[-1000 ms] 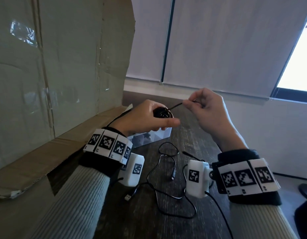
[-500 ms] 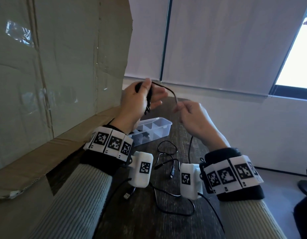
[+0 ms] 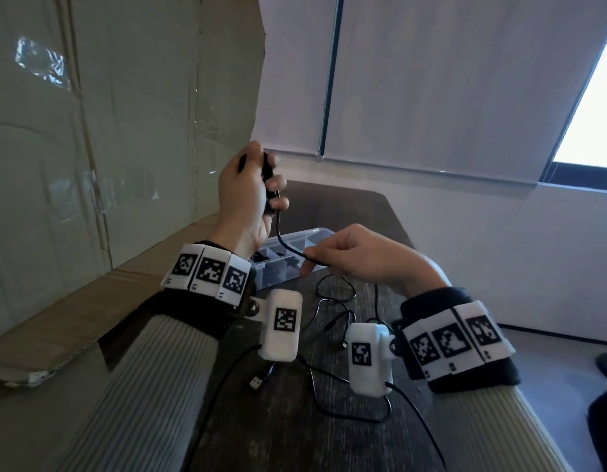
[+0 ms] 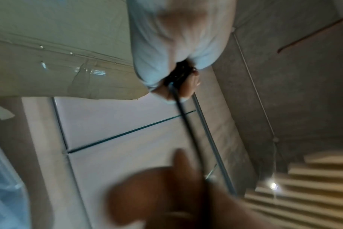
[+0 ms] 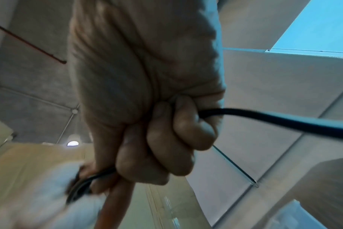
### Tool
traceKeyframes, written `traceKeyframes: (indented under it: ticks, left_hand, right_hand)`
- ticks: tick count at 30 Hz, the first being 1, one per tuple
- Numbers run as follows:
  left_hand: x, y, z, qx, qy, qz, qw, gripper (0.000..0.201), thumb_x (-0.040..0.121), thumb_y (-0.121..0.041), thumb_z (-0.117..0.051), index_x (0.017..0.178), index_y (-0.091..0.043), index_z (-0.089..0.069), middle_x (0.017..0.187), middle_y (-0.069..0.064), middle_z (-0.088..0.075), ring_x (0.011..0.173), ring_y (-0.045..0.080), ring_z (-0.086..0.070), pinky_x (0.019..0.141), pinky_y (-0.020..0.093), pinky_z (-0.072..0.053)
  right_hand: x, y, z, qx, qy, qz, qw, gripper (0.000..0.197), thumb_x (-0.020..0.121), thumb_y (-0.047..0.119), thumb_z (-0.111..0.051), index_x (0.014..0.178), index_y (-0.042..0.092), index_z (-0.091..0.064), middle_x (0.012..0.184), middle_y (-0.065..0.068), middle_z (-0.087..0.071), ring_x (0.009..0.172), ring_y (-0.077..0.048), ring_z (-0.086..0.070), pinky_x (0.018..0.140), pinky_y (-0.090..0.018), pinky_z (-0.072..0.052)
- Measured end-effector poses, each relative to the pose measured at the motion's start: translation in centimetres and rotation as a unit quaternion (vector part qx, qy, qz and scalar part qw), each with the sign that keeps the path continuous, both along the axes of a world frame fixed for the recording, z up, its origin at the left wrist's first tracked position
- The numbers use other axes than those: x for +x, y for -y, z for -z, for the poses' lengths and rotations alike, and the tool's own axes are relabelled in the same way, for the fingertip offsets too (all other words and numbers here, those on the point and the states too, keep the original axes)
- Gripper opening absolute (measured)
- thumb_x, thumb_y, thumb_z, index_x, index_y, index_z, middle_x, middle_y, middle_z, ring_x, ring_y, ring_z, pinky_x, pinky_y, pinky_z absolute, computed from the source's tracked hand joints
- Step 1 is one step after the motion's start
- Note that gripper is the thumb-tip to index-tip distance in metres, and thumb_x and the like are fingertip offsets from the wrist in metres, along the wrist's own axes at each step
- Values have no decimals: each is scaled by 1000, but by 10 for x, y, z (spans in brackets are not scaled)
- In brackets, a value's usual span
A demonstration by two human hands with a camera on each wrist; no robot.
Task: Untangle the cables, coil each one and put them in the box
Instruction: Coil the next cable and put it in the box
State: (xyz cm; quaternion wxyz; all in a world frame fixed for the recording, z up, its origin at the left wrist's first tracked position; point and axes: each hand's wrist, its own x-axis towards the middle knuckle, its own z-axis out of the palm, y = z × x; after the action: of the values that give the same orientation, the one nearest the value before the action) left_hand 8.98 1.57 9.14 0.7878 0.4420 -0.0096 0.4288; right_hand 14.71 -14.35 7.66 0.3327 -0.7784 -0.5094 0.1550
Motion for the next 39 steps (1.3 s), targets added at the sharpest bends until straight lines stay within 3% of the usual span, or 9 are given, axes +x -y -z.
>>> traceKeyframes:
  ticks: [4,11,16,19,21,25,29,35,39]
  left_hand:
    - [4,-7,14,216,-73,-131,965,28,103,-35,-36,88,-14,-47,67,1,-55,39,7,-36,36,17,-28]
    - [11,4,31,493,-159,-163,839,75,103,-43,-16,66,-6,-70,51,4,-64,44,20,-59,46,24,-43]
    - [7,10,31,516,-167,-66,838,94,93,-65,-5,61,-1,-66,53,12,-64,47,30,-58,49,31,-48]
    - [1,18,26,546,-217,-19,809,91,83,-78,-23,66,-1,-67,55,8,-66,47,17,-56,54,24,-48]
    - [0,23,24,570,-227,-12,790,67,82,-64,-55,72,1,-66,57,7,-65,48,6,-53,52,14,-43]
    - [-3,28,21,487,-202,72,847,35,91,-30,-61,82,3,-65,58,2,-57,44,4,-47,44,13,-36]
    - [-2,21,18,395,-146,79,904,30,97,-30,-51,77,-10,-62,62,-2,-63,51,10,-49,45,19,-37]
    - [4,27,13,250,-78,88,961,31,95,-35,-44,82,-10,-58,103,3,-72,90,12,-68,74,29,-56]
    - [7,33,7,127,-19,123,984,35,102,-32,-34,89,-9,-56,121,13,-65,112,20,-64,92,48,-52]
  right_hand:
    - [-3,26,-20,66,2,0,998,28,95,36,-56,96,18,-77,60,23,-64,64,10,-58,77,-17,-45]
    - [-6,42,-35,221,14,-3,975,17,90,8,-64,80,15,-75,73,9,-75,70,4,-65,70,-7,-46]
    - [8,38,-31,277,48,77,957,13,89,15,-67,82,21,-76,81,7,-76,82,-9,-66,79,-17,-51]
    - [14,32,-25,301,49,132,943,17,89,19,-68,75,25,-75,81,-1,-75,83,-16,-65,80,-23,-49]
    - [16,30,-23,312,38,155,936,17,89,19,-68,74,24,-74,79,4,-74,80,-5,-64,75,-14,-48]
    - [20,33,-23,330,4,193,924,12,87,23,-71,75,23,-75,69,12,-72,70,-4,-61,63,-13,-47]
    - [19,38,-25,356,-15,202,912,11,90,17,-67,92,8,-72,38,20,-52,42,6,-50,46,-3,-34]
    - [23,33,-22,347,-3,213,913,14,92,22,-64,87,12,-73,45,25,-54,51,11,-49,52,-2,-34]
    - [19,25,-19,315,9,193,929,17,94,21,-61,85,13,-73,44,26,-53,47,11,-49,51,-2,-35]
